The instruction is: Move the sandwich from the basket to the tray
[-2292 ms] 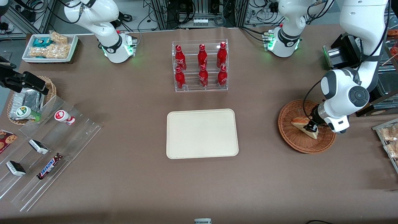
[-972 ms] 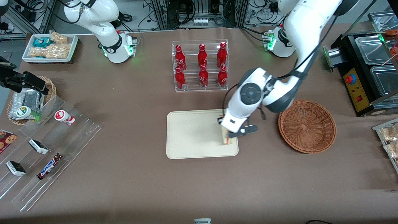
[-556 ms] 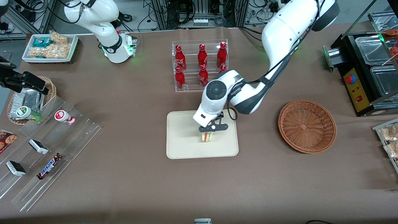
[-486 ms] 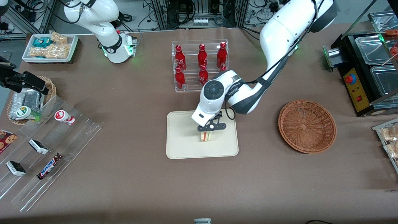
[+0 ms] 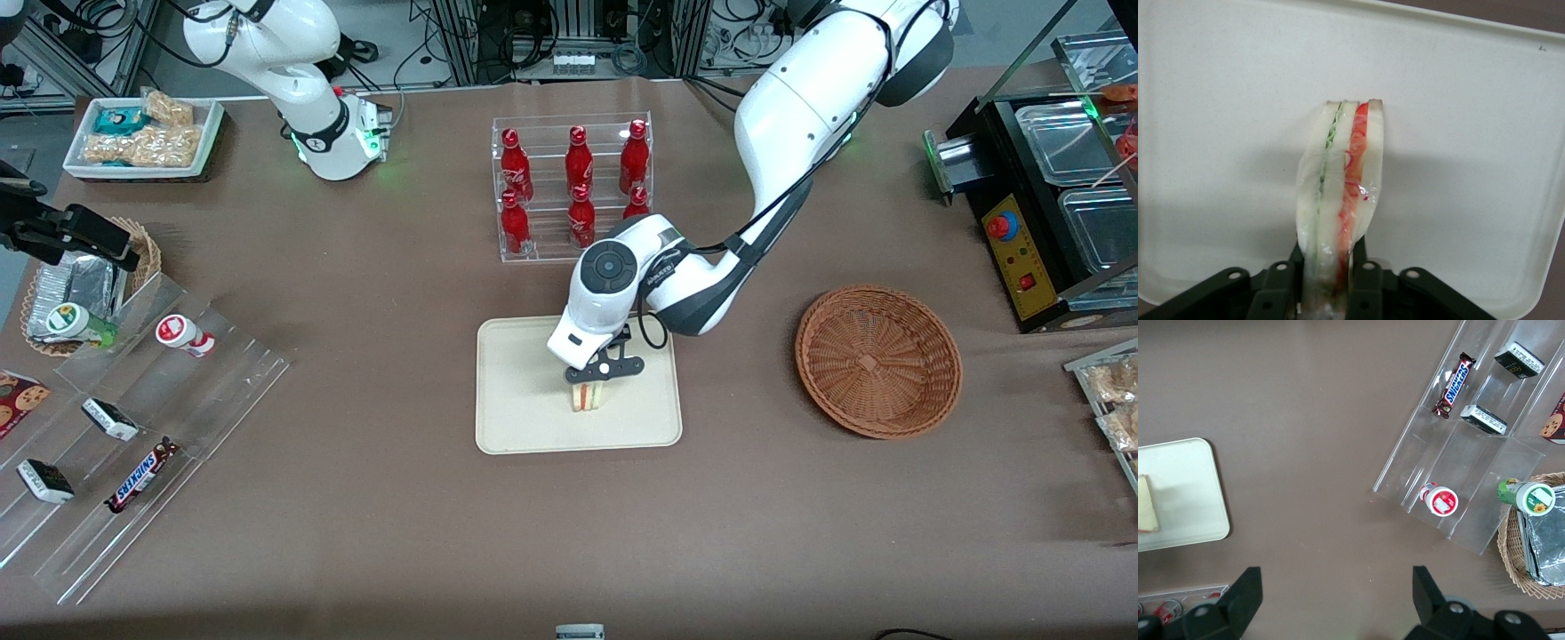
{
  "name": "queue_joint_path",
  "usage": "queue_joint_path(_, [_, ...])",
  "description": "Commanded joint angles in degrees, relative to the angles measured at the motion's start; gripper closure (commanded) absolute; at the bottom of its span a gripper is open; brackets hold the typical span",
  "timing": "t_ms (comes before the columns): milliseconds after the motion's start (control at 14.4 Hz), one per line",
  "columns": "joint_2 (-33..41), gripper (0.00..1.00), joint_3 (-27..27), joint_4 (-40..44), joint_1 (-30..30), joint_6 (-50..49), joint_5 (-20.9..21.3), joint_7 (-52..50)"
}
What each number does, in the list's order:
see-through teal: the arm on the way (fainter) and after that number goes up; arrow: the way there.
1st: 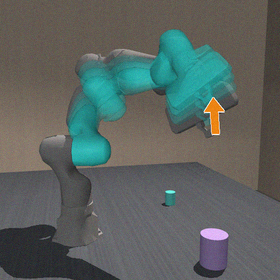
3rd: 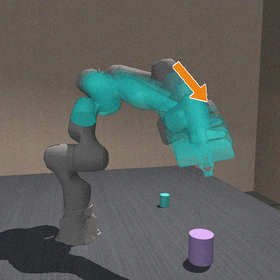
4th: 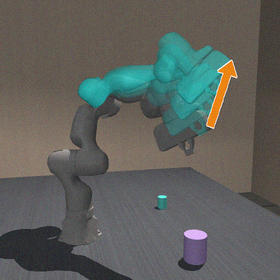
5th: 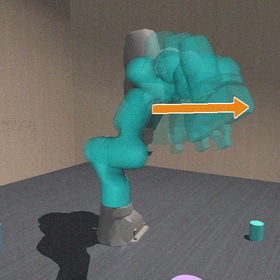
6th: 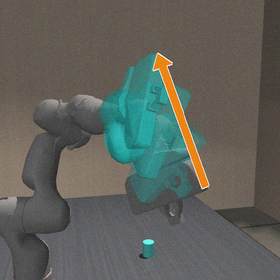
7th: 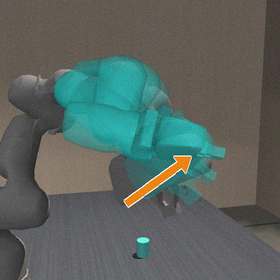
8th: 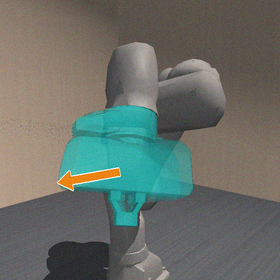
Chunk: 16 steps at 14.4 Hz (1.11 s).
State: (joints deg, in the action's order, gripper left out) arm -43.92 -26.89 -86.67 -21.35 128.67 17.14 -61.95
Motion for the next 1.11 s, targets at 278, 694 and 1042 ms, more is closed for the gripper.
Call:
queue_joint_path(278, [8.22,0.0,0.09,1.33,-0.1,-7.27,1.32,-6.25])
queue_joint_path(694, [17.38,0.0,0.09,0.98,5.26,-19.85,-2.02,-1.69])
queue_joint_path(1042, [20.98,0.0,0.0,-2.35,13.17,-21.7,-2.55,5.87])
